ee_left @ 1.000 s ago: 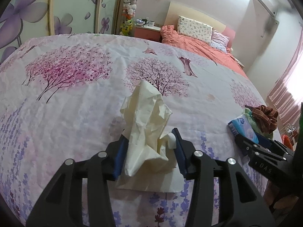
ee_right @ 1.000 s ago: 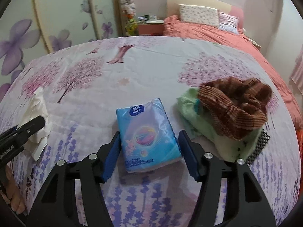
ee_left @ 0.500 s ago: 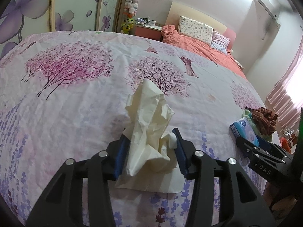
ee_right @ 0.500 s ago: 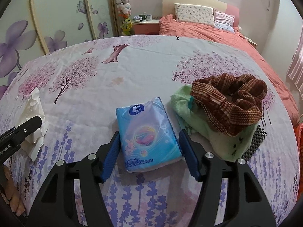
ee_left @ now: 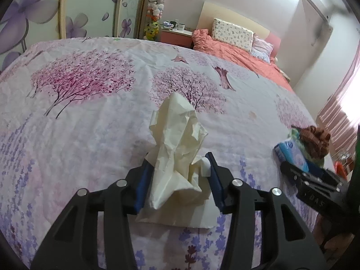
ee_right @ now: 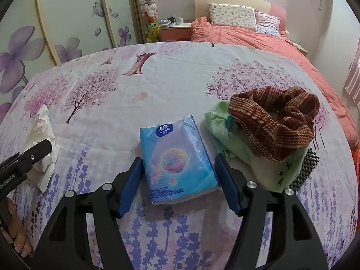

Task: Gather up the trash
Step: 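Grasp the blue tissue pack with the right tool and lift it, then carry the tissue and tissue pack over the orange basket and open both tools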

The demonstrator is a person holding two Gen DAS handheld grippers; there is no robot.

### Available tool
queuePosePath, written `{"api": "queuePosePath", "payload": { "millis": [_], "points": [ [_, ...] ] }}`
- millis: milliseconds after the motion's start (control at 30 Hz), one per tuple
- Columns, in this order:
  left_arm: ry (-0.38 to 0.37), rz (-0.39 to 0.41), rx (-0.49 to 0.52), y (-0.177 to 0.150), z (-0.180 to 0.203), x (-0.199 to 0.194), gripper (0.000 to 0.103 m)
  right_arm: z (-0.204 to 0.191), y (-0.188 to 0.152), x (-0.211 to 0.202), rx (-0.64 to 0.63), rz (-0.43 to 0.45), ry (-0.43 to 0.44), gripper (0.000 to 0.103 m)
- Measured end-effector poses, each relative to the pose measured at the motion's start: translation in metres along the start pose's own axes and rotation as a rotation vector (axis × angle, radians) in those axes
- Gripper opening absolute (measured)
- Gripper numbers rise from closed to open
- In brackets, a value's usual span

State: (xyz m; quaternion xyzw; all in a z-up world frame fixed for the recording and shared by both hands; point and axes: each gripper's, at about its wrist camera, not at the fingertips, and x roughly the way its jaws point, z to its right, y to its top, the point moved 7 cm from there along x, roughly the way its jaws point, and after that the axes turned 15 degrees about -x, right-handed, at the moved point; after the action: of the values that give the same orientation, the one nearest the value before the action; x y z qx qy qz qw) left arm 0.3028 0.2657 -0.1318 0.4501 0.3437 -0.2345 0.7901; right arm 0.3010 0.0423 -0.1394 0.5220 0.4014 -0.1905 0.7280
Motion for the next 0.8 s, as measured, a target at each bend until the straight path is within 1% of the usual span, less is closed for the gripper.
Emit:
{"api": "queuePosePath", "payload": {
  "millis": [33, 100, 133, 233, 333, 467, 600, 800],
  "points": [
    [0.019, 0.002, 0.027, -0.004, 0.002, -0.002, 0.048, -0.001, 0.001, 0.000, -0.007, -0.001, -0.007, 0.066],
    [0.028, 0.002, 0.036, -0.007, 0.002, -0.004, 0.048, -0.001, 0.001, 0.000, -0.009, 0.000, -0.008, 0.065],
    [0.030, 0.003, 0.038, -0.009, 0.003, -0.005, 0.045, 0.000, 0.001, -0.001, -0.006, 0.004, -0.006, 0.057],
    [0.029, 0.012, 0.044, -0.009, 0.005, -0.006, 0.036, -0.002, -0.004, -0.007, -0.011, 0.012, 0.004, 0.052],
    [0.037, 0.033, 0.061, -0.009, 0.009, -0.012, 0.032, -0.002, -0.011, -0.015, 0.003, 0.027, 0.051, 0.051],
    [0.026, 0.053, 0.073, -0.009, 0.017, -0.023, 0.031, 0.009, -0.015, -0.033, 0.049, 0.071, 0.070, 0.051],
    [0.011, 0.066, 0.091, -0.009, 0.029, -0.033, 0.031, 0.027, -0.017, -0.058, 0.083, 0.127, 0.052, 0.051],
    [-0.041, 0.071, 0.117, -0.016, 0.059, -0.046, 0.031, 0.056, -0.024, -0.086, 0.127, 0.184, 0.014, 0.051]
  ]
}}
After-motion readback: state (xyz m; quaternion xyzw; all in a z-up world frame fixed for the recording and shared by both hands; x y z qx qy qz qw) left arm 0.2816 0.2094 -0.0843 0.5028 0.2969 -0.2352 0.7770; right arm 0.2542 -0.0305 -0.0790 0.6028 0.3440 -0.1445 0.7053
